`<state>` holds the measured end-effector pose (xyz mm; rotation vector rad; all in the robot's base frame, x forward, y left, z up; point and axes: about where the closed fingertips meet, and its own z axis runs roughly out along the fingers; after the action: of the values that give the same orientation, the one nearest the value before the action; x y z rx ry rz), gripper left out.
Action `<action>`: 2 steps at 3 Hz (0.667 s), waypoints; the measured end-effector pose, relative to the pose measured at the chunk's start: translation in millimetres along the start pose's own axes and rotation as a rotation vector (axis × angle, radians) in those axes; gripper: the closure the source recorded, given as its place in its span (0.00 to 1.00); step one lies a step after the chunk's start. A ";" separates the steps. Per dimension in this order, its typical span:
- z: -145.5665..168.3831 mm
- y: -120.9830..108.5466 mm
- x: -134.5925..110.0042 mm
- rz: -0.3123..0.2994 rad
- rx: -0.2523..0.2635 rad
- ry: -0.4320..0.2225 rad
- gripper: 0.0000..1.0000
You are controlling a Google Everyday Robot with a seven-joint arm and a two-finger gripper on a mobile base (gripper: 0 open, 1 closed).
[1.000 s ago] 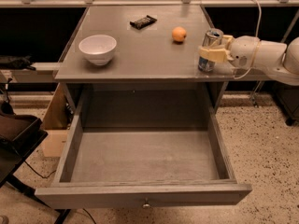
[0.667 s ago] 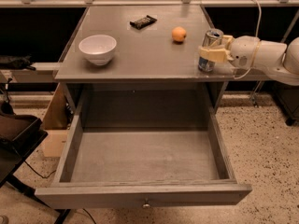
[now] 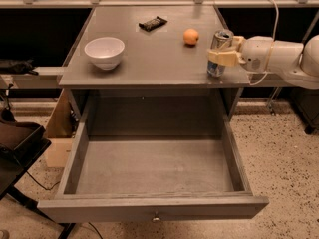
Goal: Place redbull can into top drawer
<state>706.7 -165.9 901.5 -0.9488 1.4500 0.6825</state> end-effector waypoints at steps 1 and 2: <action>3.7 46.5 -22.2 -0.016 -0.037 0.008 1.00; 9.4 99.2 -24.3 -0.011 -0.104 -0.017 1.00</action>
Offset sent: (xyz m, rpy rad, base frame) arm -0.1477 0.1062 0.0019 0.0463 -0.0178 0.2202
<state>624.8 -105.1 912.4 -1.0289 1.4043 0.7620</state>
